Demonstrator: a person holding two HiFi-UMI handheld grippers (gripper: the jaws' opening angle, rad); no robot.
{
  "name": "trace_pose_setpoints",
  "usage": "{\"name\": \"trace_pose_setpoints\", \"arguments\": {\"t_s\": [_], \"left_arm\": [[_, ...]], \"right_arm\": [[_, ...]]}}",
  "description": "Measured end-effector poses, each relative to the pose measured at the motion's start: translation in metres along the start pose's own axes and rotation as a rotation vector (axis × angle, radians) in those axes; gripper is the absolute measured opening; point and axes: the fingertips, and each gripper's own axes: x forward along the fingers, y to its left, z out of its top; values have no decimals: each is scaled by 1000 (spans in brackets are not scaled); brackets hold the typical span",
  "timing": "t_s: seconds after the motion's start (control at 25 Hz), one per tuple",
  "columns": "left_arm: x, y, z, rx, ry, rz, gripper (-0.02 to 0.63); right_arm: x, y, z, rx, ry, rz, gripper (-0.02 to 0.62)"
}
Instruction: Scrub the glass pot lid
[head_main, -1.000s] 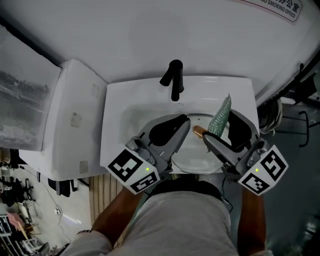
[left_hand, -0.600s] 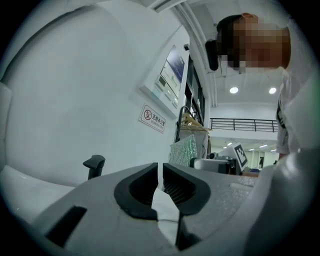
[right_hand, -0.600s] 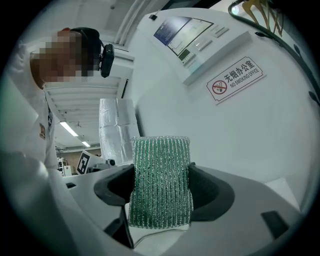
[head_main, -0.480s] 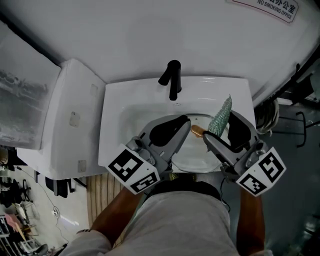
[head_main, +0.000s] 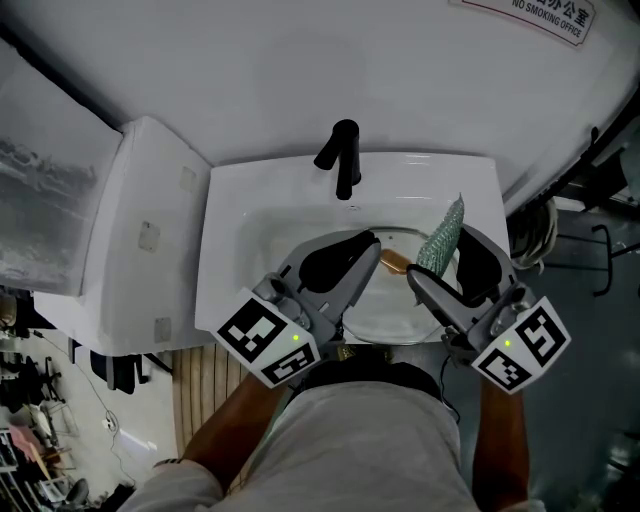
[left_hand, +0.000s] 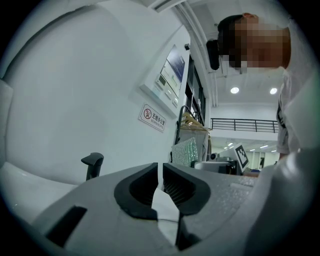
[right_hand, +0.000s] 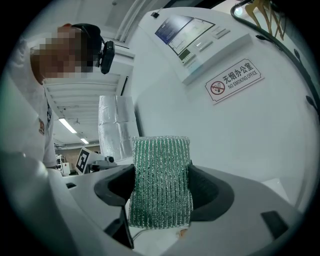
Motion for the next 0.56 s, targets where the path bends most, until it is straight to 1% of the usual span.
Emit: {"name": "trace_pose_setpoints", "arguments": {"t_s": [0.56], "left_arm": [[4,-3,0,7,0,18,42]], "right_arm": [[-1,-4,-3,10,5,30,336]]}}
